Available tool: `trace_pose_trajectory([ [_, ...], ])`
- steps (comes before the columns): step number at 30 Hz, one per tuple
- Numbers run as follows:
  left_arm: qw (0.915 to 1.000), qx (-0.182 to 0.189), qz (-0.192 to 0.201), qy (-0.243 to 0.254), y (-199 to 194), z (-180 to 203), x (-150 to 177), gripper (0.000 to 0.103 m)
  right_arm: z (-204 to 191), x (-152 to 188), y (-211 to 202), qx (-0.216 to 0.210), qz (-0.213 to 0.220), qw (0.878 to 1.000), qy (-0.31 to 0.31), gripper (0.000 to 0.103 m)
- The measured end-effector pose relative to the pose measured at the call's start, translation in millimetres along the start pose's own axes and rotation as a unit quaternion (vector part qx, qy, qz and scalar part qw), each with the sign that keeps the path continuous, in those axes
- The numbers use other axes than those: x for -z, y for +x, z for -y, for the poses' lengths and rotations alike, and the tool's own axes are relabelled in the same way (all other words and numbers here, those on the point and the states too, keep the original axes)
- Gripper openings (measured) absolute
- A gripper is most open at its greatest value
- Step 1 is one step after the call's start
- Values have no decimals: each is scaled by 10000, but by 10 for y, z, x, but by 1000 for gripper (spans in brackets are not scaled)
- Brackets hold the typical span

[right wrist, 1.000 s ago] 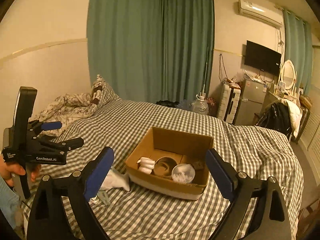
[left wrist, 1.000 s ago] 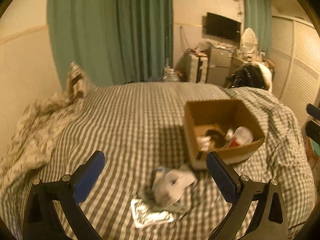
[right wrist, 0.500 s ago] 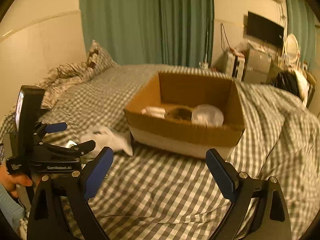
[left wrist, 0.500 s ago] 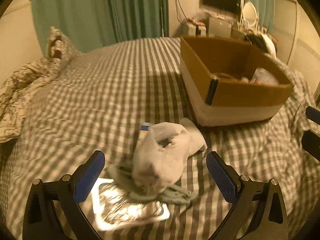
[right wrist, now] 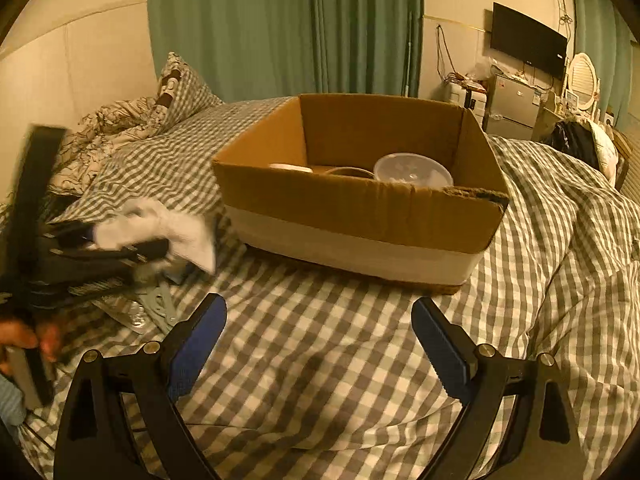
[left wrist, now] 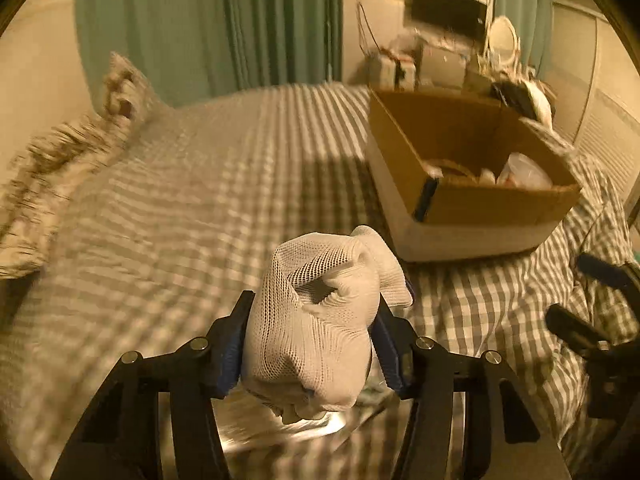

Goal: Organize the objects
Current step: 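Grasp the white socks with the left gripper while the right gripper grasps the grey clip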

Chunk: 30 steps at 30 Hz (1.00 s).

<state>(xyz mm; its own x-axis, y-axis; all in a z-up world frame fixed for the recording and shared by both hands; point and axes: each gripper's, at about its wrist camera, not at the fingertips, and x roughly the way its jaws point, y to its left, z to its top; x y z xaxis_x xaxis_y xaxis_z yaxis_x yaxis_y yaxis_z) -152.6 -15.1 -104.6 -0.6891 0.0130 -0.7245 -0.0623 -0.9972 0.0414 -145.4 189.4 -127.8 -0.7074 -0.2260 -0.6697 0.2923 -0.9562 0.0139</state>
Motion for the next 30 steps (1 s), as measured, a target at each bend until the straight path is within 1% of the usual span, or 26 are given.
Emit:
trace_pose_trajectory([
  [2,9996,-232,148,-18,-232,-143,5,57,-131,-14,-16,-100,22,9999,-101,94],
  [4,9990,-381,244,-63,-374,-277,25,57,-333,-20,19,-244,-6,9995,-207,94],
  [6,9979,-536,329,-175,-439,-407,39,57,-510,-44,111,-378,-119,9987,-318,94],
  [8,9966,-674,377,-285,-449,-518,48,57,-730,-56,280,-344,-356,9973,-533,94],
  [9,9962,-701,389,-346,-454,-573,64,57,-835,-61,366,-317,-448,9965,-635,94],
  [12,9957,-599,392,-586,-416,-724,82,57,-1109,-78,618,-496,-645,9932,-831,94],
  [14,9953,-614,404,-626,-380,-763,107,57,-1233,-68,802,-567,-788,9911,-906,94],
  [16,9955,-602,379,-625,-350,-795,132,57,-1347,-46,979,-576,-916,9896,-944,92],
  [20,9951,-448,267,-837,-273,-920,175,57,-1491,12,1235,-772,-1226,9846,-979,75],
  [22,9948,-383,257,-906,-270,-943,191,57,-1530,36,1336,-814,-1304,9831,-992,75],
  [24,9949,-348,253,-914,-262,-944,204,57,-1468,16,1417,-983,-1374,9830,-721,74],
  [25,9950,-345,269,-903,-266,-934,208,57,-1435,13,1441,-1084,-1409,9822,-599,72],
  [26,9951,-325,277,-895,-268,-927,209,57,-1400,6,1463,-1242,-1449,9805,-465,65],
  [27,9951,-300,260,-902,-271,-923,210,57,-1385,6,1470,-1385,-1486,9784,-394,56],
  [28,9950,-305,260,-918,-280,-920,211,57,-1387,7,1460,-1503,-1509,9764,-365,50],
  [29,9949,-319,273,-921,-298,-915,210,57,-1401,11,1431,-1483,-1518,9763,-413,46],
  [30,9949,-320,290,-911,-328,-893,204,57,-1431,18,1389,-1361,-1498,9777,-560,41],
])
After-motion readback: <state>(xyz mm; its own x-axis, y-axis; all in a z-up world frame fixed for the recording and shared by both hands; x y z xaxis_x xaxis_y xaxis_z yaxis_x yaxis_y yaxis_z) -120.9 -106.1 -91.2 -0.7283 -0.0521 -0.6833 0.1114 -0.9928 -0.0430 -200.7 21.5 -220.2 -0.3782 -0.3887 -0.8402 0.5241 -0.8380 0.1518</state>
